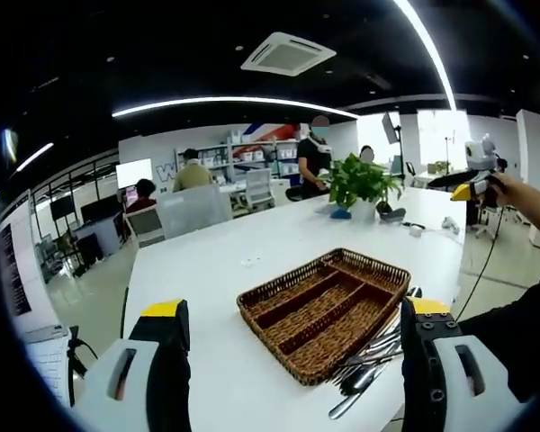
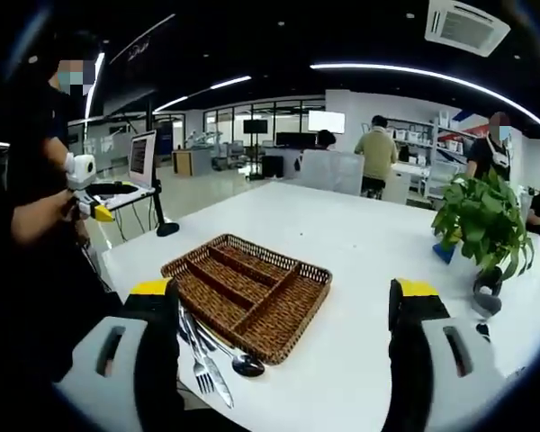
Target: Arrange the knives, forks, and spoons in their matching storage slots by inserting each utensil handle-first until every utensil is classified and aligned in the correct compartment
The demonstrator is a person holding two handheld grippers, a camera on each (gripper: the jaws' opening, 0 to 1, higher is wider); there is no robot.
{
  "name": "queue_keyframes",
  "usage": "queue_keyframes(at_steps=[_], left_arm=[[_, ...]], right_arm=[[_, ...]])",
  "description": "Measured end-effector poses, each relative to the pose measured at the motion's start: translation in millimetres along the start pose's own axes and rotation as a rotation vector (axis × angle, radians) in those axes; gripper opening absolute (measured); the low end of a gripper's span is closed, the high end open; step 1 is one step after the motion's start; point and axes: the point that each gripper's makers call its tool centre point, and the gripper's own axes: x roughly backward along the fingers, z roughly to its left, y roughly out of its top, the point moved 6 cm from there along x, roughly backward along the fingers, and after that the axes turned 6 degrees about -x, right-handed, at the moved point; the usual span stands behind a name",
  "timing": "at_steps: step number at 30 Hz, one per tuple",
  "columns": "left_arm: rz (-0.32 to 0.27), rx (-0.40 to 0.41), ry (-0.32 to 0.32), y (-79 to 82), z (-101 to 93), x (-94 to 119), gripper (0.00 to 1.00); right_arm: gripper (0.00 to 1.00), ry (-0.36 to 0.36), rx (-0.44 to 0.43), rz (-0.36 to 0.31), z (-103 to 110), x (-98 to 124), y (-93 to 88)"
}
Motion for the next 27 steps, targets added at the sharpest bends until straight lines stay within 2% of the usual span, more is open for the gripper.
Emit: queue_keyframes(at_steps=[27], left_arm=[[0.021,0.010,-0.004,-5.2,-0.7,2.5,1.00]], right_arm=[[1.00,0.010,0.006,0.004,3.4,3.6,-2.0]])
